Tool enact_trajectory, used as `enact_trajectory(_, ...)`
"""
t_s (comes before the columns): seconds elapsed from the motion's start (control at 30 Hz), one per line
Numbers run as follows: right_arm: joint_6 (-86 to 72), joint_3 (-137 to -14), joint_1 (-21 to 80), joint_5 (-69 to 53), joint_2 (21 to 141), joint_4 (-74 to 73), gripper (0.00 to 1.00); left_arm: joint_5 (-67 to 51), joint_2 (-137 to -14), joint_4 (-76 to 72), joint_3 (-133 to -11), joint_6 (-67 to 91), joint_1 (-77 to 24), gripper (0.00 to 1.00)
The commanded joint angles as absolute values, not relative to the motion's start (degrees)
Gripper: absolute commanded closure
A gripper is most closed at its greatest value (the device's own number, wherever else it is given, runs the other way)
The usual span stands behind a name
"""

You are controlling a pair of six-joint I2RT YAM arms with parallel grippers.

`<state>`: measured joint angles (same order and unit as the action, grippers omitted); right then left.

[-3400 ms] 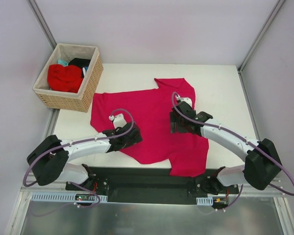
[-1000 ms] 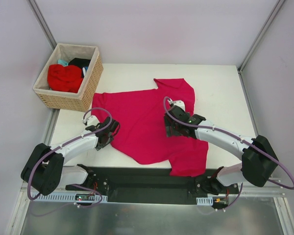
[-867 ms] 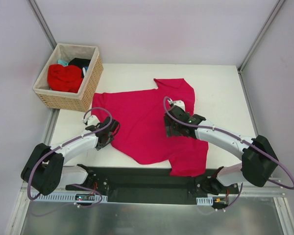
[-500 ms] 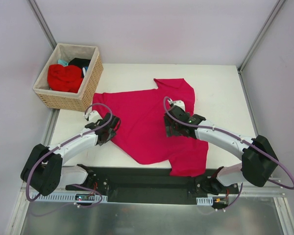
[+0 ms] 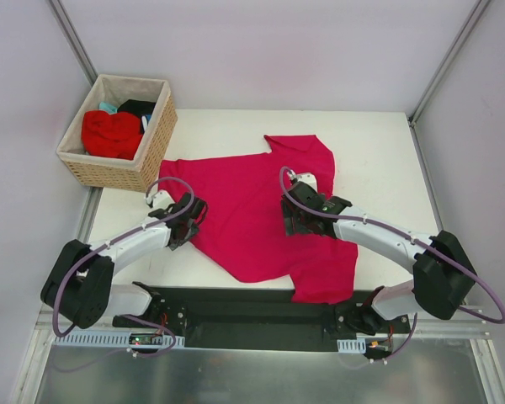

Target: Fold and stack the t-shirts

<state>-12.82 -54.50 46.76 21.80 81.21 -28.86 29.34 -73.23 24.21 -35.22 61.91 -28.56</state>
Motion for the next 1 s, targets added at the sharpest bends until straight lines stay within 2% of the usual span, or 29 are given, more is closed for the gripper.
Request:
enact_trajectory(0.0,-12.74,-54.32,47.11,22.06,81.04,-28.39,0.25,29.88,-74.97,23.38,-35.07,62.49,-27.16,0.51)
enact_trajectory(0.23,-12.83,-53.79,47.02,22.32,80.86,-28.39,0.25,29.71,-78.31,22.15,-36.38,62.14,-25.49,0.56)
enact_trajectory(0.33,-12.92,-53.53,47.11,22.41,80.60,-28.39,0.25,29.18,-79.45,21.36,-36.48,62.31,-24.96,0.64)
enact_trajectory(0.37,-12.92,-53.44,47.02,22.41,80.51,-28.39,0.25,29.09,-79.71,21.36,-36.56,62.58,-24.87,0.70)
enact_trajectory(0.57,-13.09,-53.17,47.11,22.50,80.51,-28.39,0.25,28.65,-80.60,20.83,-36.65,62.84,-24.70,0.84)
enact_trajectory(0.67,-13.10,-53.09,47.02,22.59,80.42,-28.39,0.24,28.57,-80.07,20.83,-36.48,62.84,-24.70,1.00)
enact_trajectory(0.97,-13.10,-53.35,47.11,22.41,81.39,-28.04,0.25,26.19,-72.18,23.63,-34.81,63.10,-24.70,1.00)
